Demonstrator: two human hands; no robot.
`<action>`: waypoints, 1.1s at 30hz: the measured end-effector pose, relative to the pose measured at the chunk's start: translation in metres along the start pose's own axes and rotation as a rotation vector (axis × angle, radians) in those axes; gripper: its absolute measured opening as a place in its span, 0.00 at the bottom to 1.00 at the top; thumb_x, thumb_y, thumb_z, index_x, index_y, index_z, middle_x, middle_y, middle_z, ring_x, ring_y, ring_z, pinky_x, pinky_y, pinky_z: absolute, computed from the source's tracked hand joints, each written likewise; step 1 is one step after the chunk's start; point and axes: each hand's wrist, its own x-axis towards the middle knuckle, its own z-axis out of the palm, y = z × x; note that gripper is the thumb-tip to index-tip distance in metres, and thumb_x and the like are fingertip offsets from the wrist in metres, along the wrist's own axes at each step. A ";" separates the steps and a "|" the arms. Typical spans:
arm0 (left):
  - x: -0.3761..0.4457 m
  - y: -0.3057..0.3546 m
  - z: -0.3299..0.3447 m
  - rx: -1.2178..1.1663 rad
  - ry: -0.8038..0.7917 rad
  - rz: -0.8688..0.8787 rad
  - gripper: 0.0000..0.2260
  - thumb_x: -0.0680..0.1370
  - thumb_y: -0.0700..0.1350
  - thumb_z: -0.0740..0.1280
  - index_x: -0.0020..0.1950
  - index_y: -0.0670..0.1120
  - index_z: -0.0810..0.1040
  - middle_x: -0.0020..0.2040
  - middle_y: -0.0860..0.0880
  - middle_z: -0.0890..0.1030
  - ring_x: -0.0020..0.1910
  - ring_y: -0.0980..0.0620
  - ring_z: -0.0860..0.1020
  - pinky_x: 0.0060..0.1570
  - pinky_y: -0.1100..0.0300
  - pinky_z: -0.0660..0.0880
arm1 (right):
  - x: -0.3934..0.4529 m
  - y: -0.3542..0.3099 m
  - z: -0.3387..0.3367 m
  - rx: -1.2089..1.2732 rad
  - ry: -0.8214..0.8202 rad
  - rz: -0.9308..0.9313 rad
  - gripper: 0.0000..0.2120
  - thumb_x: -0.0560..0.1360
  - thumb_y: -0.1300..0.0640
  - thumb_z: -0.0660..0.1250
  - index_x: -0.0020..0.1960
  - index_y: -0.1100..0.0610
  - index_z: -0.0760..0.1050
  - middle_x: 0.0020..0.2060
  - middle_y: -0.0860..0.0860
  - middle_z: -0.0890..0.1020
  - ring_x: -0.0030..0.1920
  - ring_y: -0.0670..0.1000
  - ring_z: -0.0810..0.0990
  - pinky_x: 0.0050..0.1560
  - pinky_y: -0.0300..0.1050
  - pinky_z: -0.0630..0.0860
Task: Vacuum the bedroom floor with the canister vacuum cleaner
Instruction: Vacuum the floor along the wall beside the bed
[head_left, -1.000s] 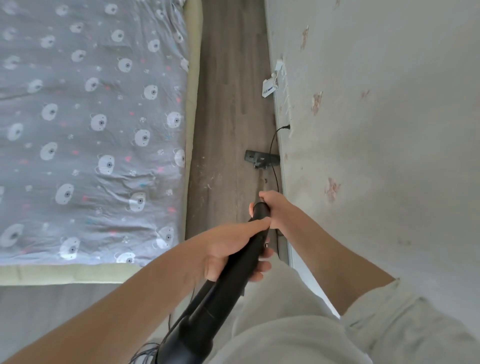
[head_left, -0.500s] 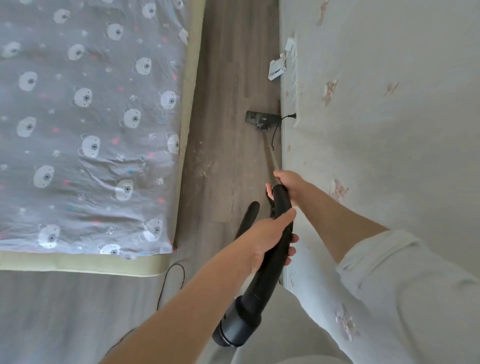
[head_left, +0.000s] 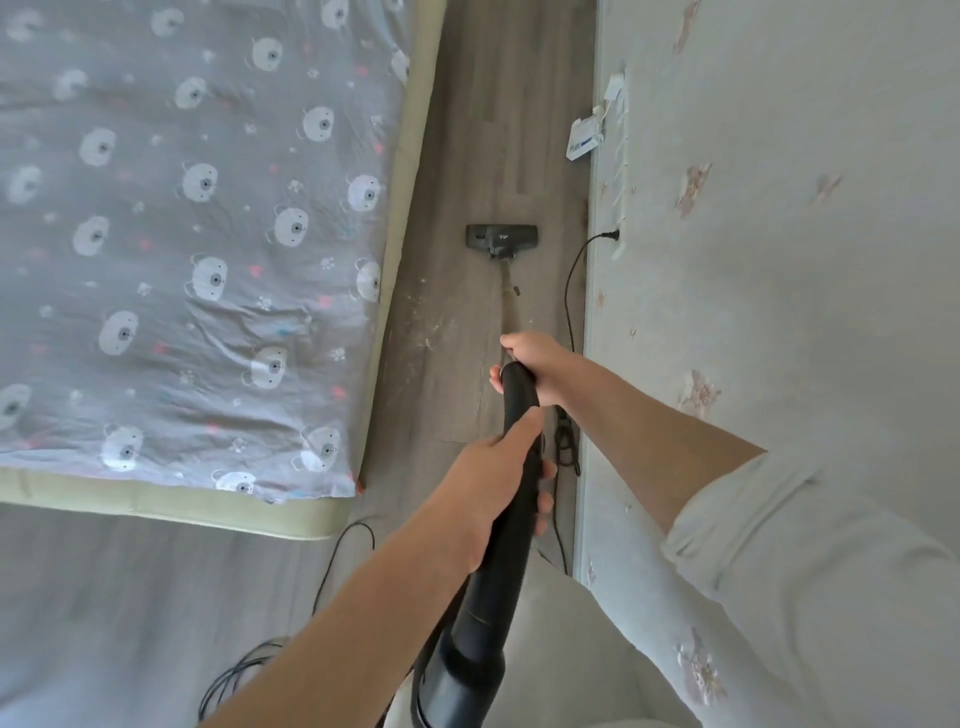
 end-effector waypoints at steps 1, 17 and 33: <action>-0.007 -0.011 -0.004 -0.003 0.012 -0.003 0.18 0.78 0.61 0.70 0.52 0.47 0.81 0.35 0.49 0.83 0.27 0.50 0.77 0.29 0.59 0.76 | -0.004 0.011 0.004 -0.012 0.000 0.007 0.17 0.81 0.57 0.61 0.69 0.57 0.65 0.53 0.59 0.72 0.39 0.53 0.76 0.35 0.46 0.80; -0.148 -0.186 -0.105 -0.014 -0.001 -0.015 0.19 0.79 0.60 0.69 0.55 0.43 0.79 0.37 0.47 0.80 0.28 0.50 0.75 0.27 0.58 0.74 | -0.100 0.226 0.076 0.044 -0.142 0.100 0.23 0.79 0.57 0.65 0.71 0.55 0.62 0.51 0.60 0.73 0.33 0.52 0.75 0.31 0.44 0.78; 0.009 0.023 -0.067 -0.219 -0.161 0.066 0.16 0.80 0.59 0.68 0.50 0.46 0.76 0.33 0.48 0.79 0.27 0.50 0.75 0.30 0.59 0.76 | 0.043 -0.019 0.096 -0.172 0.031 -0.075 0.08 0.80 0.58 0.63 0.47 0.58 0.65 0.50 0.57 0.69 0.38 0.54 0.79 0.25 0.41 0.78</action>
